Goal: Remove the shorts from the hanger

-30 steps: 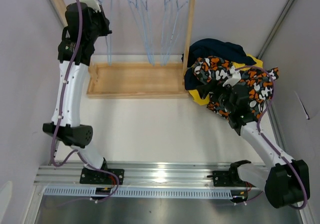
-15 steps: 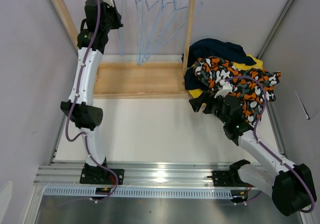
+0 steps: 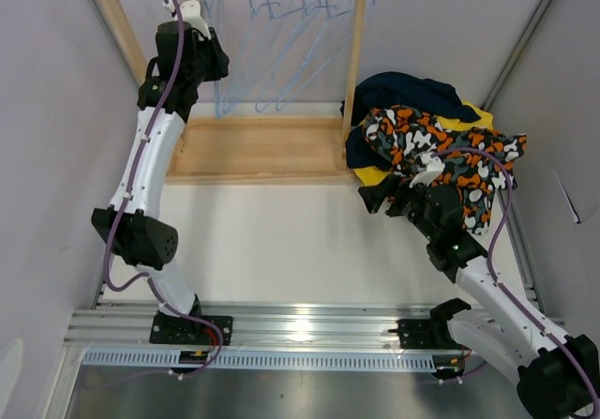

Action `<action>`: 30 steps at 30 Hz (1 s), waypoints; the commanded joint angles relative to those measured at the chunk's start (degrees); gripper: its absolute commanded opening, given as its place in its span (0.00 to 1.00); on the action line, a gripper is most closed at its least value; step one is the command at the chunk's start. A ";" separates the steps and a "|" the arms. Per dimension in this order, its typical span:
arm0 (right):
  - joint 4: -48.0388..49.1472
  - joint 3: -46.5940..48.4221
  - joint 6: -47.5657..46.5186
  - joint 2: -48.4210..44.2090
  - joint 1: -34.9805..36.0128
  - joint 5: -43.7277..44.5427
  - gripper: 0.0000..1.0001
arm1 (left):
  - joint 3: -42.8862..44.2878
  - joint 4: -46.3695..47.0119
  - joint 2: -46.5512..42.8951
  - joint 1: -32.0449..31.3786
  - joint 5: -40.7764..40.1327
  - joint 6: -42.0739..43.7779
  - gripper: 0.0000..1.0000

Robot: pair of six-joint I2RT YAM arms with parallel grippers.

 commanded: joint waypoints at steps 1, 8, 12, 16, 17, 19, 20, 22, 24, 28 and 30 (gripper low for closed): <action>-3.21 3.03 -0.76 -3.21 1.17 2.39 0.99 | -3.72 -2.56 -5.18 -0.96 2.44 -0.66 0.34; -16.10 11.19 -1.91 -8.75 2.66 5.30 1.00 | -9.34 -8.36 -21.04 -6.32 -1.41 2.40 0.99; -24.30 19.89 -2.78 -10.07 2.84 5.74 0.99 | -22.50 -6.97 -36.41 -7.82 -2.74 1.71 0.99; -31.59 28.86 -3.49 -10.95 3.02 5.82 1.00 | -33.06 -8.01 -51.30 -7.91 0.60 -0.92 0.99; -34.39 33.14 -3.84 -11.13 3.02 5.74 1.00 | -36.13 -8.45 -54.20 -7.91 3.30 -2.23 0.99; -37.83 37.29 -4.45 -11.39 2.93 5.74 0.99 | -39.92 -8.37 -62.72 -7.91 6.56 -4.26 0.99; -38.98 41.75 -4.72 -11.31 2.93 6.26 0.99 | -42.12 -8.37 -65.36 -7.99 10.32 -5.05 0.99; -42.05 45.91 -6.20 -11.04 2.93 7.41 0.99 | -42.84 -9.15 -71.59 -7.91 13.33 -6.11 0.99; -44.08 50.99 -7.00 -10.60 3.02 7.41 1.00 | -42.32 -11.34 -74.78 -7.91 13.08 -6.99 0.99; -47.68 55.33 -7.36 -10.95 2.84 6.53 0.99 | -36.45 -16.09 -77.78 -7.82 10.45 -5.77 0.99; -48.13 55.68 -6.92 -11.83 2.75 4.61 1.00 | -34.67 -17.77 -77.69 -7.90 9.57 -5.50 0.99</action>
